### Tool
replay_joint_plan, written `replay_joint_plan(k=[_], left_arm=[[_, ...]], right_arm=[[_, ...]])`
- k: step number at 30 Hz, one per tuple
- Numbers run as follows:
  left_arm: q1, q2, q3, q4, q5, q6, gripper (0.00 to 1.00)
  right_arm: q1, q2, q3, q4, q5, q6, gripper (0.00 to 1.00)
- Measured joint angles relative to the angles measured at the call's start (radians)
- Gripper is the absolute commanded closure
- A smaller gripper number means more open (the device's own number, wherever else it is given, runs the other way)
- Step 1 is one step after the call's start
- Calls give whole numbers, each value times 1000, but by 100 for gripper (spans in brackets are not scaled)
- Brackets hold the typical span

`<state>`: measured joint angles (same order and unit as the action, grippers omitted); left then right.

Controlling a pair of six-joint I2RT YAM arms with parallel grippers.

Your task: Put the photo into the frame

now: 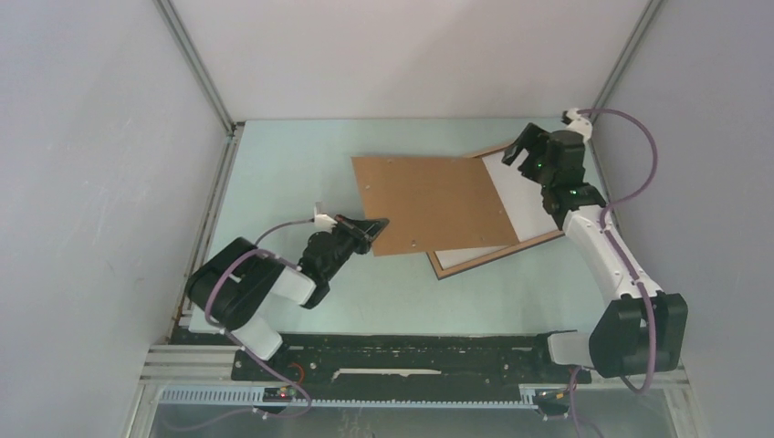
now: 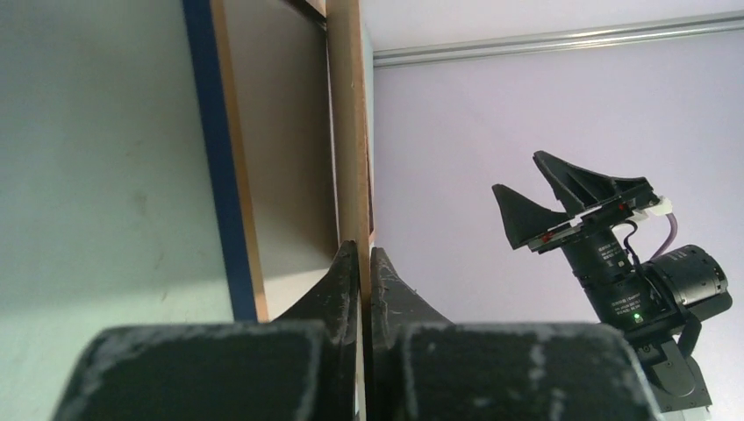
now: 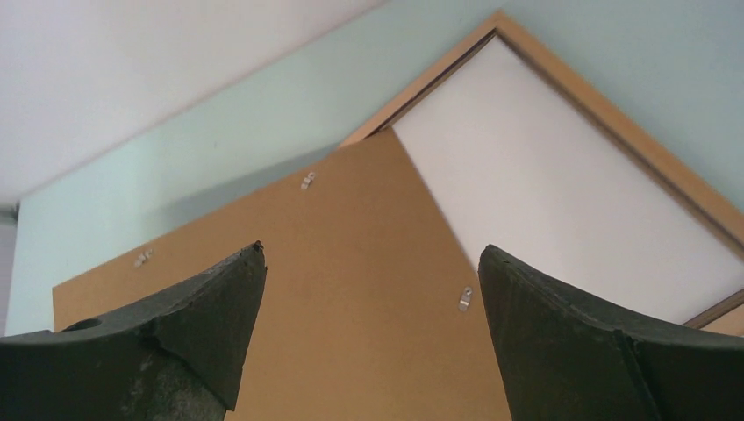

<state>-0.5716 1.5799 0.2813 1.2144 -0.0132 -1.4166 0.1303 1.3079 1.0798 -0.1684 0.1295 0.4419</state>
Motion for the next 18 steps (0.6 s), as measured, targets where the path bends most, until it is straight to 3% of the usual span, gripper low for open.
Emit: replay_joint_plan(k=[8, 18], left_arm=[[-93, 224, 227, 37, -72, -6, 100], [-179, 382, 417, 47, -173, -16, 100]], right_arm=[[-191, 3, 0, 90, -131, 25, 2], [-233, 2, -134, 150, -158, 10, 1]])
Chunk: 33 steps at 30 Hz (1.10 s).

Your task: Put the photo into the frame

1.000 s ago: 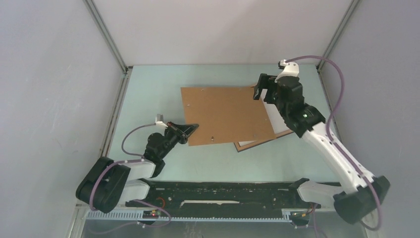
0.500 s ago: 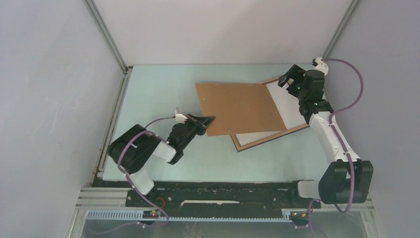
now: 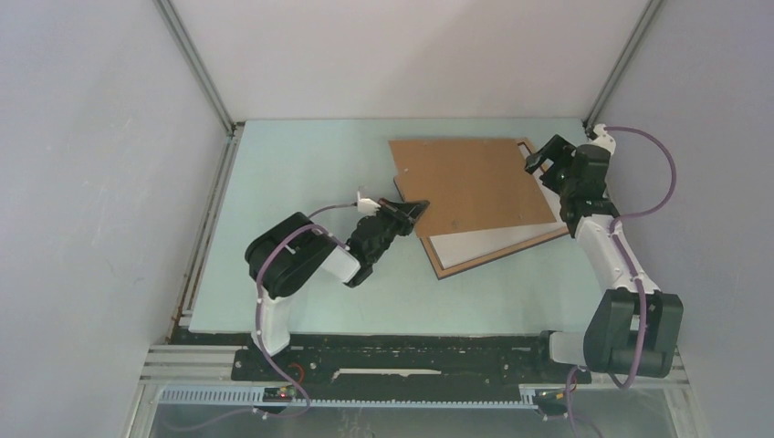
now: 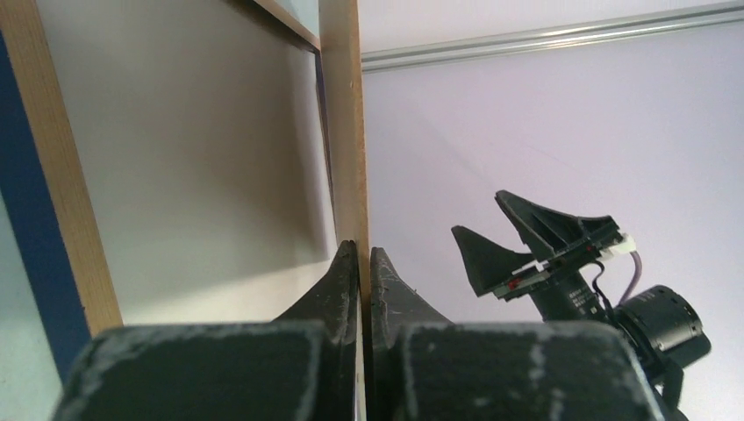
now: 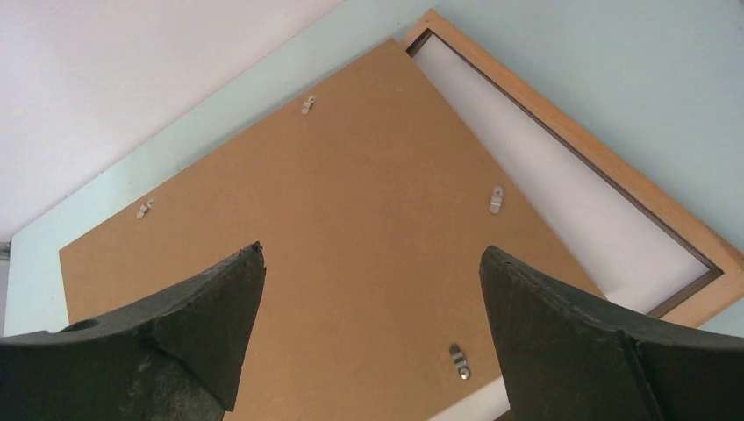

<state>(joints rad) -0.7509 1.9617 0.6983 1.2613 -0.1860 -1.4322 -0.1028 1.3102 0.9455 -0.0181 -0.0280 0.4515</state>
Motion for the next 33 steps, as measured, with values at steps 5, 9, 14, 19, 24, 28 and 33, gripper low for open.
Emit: replay_joint_plan(k=[5, 9, 14, 19, 24, 28, 33], left_arm=[[-25, 72, 58, 0, -59, -1, 100], [-39, 132, 117, 0, -85, -18, 100], [-62, 176, 182, -16, -114, -46, 100], [-83, 183, 191, -24, -131, -66, 100], [-112, 183, 190, -23, -152, -71, 100], [-132, 183, 171, -8, -163, -71, 100], [-140, 183, 150, 4, -177, -54, 100]], right_arm=[[-32, -28, -35, 25, 0, -3, 1], [-48, -52, -58, 39, -1, -5, 1], [-63, -52, -59, 47, -8, -8, 1], [-73, -52, -64, 57, -19, -8, 1], [-75, -52, -68, 63, -34, -8, 0], [-80, -52, -74, 69, -45, -8, 0], [-90, -52, -90, 69, -54, -7, 0]])
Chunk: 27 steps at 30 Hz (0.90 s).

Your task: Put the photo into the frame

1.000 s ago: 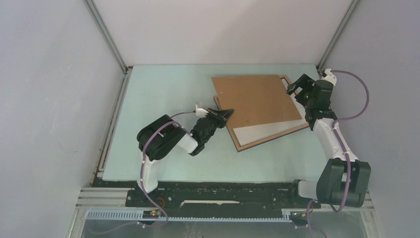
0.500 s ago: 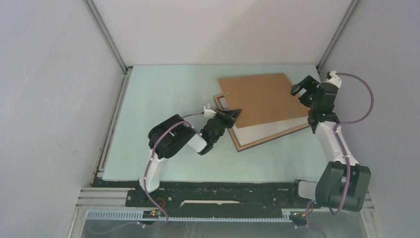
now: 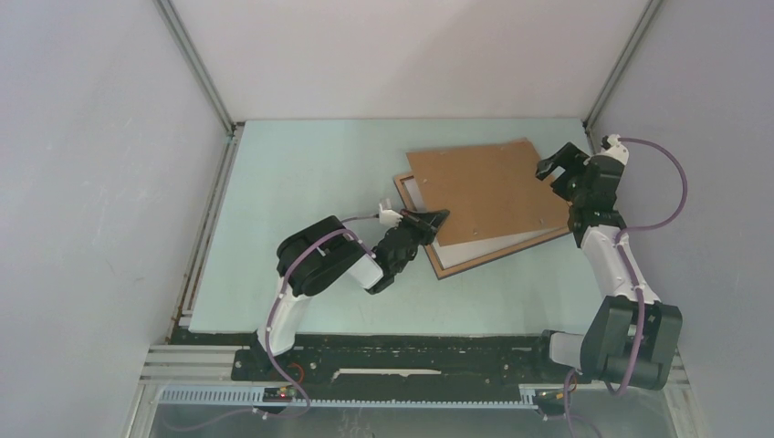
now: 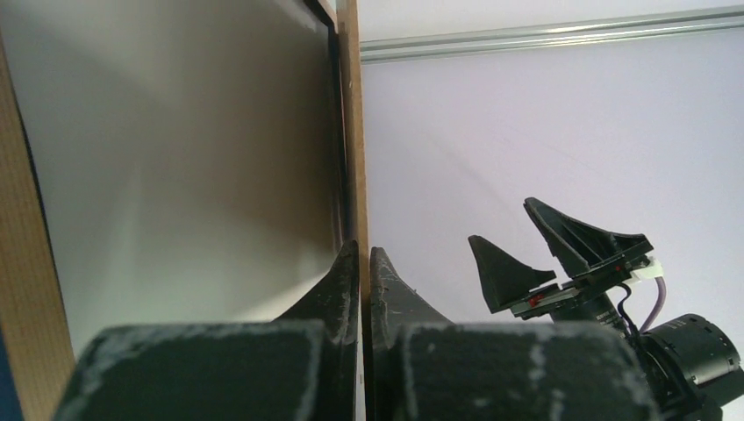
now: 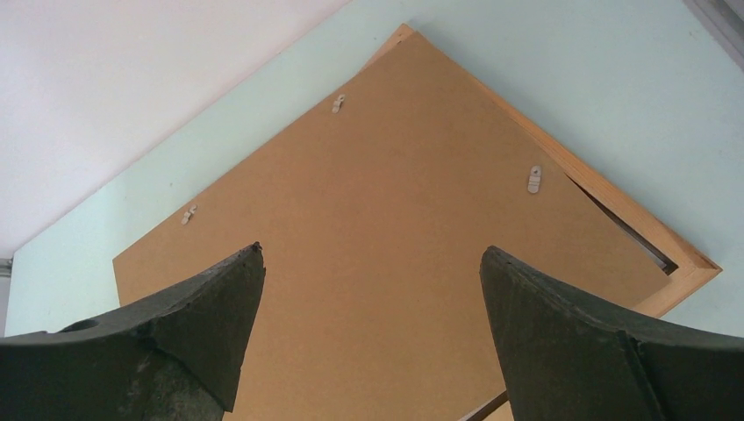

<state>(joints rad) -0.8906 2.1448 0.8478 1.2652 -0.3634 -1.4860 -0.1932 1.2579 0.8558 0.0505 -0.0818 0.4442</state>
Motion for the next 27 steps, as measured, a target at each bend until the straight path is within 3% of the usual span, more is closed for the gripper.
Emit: replay_joint_plan(k=[27], left_arm=[[-54, 6, -67, 45, -106, -18, 100]], right_arm=[[-17, 0, -12, 22, -54, 6, 0]])
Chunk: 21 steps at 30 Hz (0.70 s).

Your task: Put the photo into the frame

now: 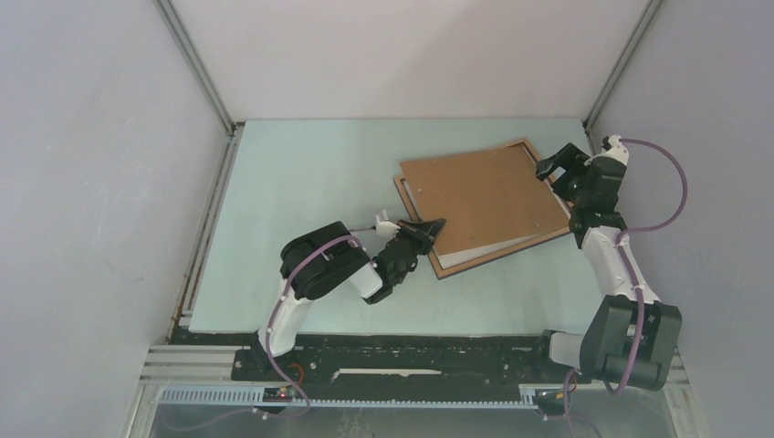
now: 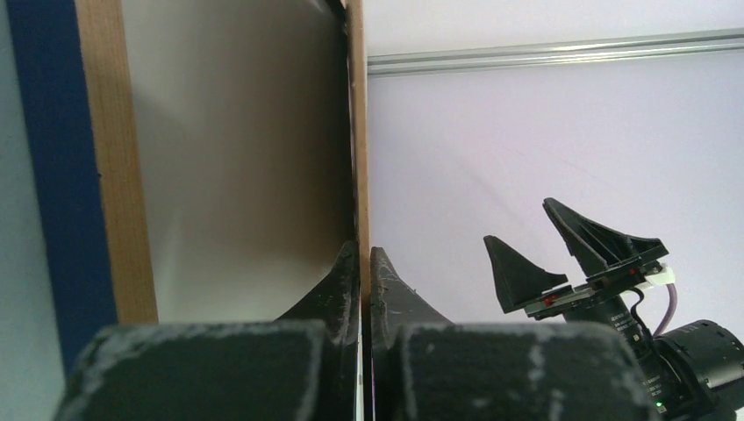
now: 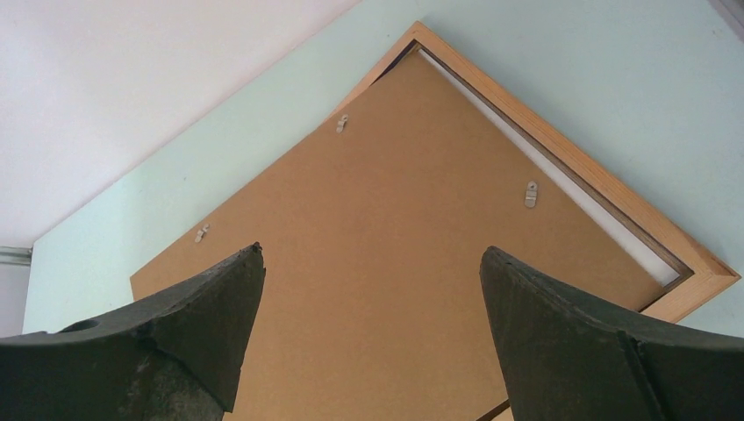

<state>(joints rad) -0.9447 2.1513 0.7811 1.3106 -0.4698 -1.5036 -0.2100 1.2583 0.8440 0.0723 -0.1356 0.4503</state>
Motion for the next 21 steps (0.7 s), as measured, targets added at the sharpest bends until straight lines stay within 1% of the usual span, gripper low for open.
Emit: replay_joint_plan(k=[7, 21], left_arm=[[0, 7, 4, 7, -4, -12, 100], [0, 50, 63, 5, -9, -1, 100]], right_arm=[[0, 0, 0, 0, -5, 1, 0], [0, 6, -8, 15, -7, 2, 0]])
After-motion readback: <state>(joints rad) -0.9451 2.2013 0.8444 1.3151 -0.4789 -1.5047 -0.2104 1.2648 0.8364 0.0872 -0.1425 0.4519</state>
